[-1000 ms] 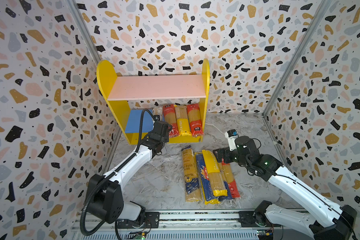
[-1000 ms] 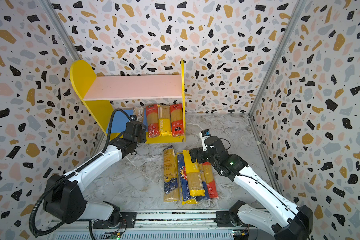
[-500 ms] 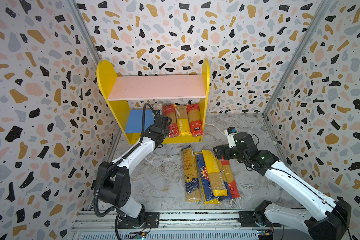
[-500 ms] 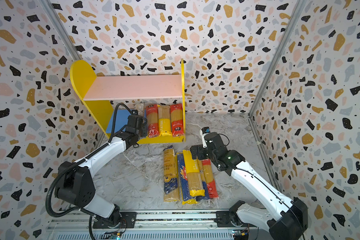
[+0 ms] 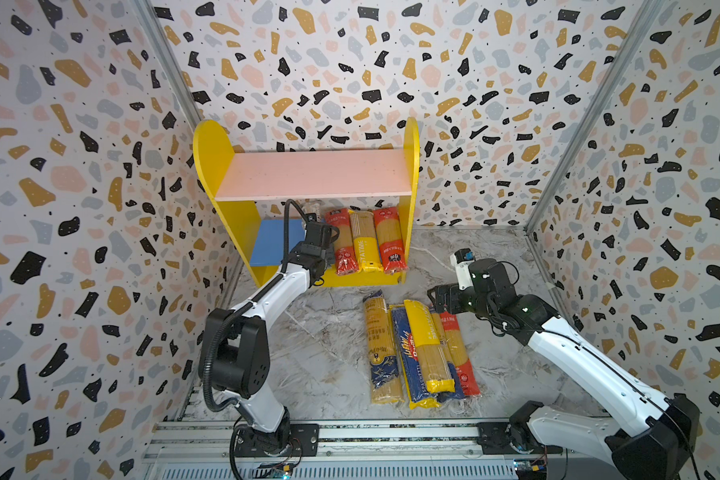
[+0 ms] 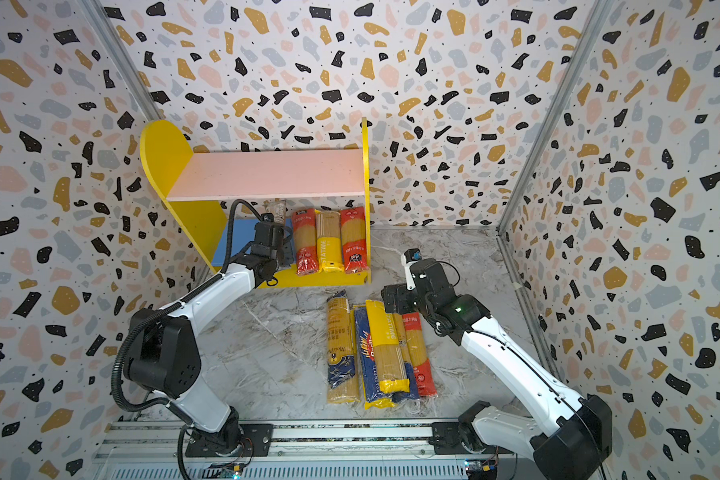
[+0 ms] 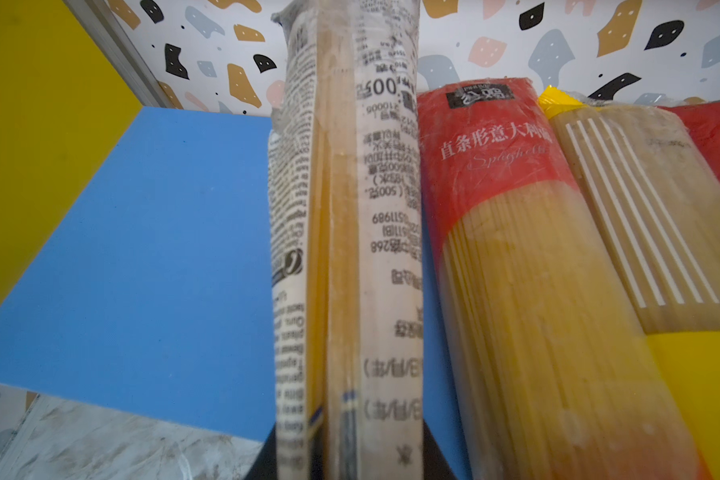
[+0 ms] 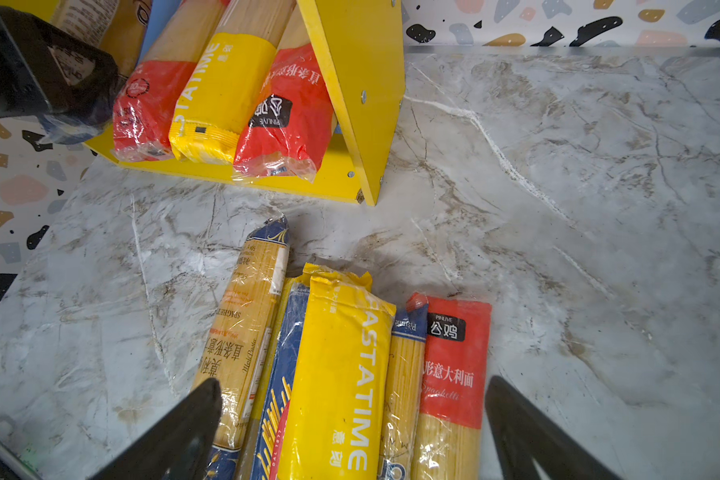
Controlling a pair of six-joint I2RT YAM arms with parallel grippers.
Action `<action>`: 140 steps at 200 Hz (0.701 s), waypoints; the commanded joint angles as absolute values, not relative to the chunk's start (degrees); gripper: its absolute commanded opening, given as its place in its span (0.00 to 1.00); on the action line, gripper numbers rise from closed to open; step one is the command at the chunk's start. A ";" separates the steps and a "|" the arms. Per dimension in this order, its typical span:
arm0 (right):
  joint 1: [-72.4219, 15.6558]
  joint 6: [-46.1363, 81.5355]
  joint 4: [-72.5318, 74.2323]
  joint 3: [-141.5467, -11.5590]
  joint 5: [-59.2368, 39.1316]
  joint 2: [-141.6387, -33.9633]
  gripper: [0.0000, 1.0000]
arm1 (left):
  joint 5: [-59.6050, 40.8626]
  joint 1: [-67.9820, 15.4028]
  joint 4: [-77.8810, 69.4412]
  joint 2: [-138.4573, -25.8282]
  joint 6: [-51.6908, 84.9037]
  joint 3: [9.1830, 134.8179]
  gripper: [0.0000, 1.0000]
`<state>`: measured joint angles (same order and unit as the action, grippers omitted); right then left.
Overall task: Place and organize the pasta boxes and bags onto the shelf
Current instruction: 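Set the white-label bag beside the red bag and open the left gripper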
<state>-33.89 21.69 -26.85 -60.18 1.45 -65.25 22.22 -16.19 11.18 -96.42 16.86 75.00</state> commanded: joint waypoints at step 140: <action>-34.75 24.42 -27.78 -58.43 -0.05 -59.92 0.99 | 19.34 -17.05 5.97 -76.78 24.10 60.73 0.90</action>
<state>-33.93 22.96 -27.00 -59.51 -0.23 -62.61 20.40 -16.16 6.35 -81.73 20.88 65.19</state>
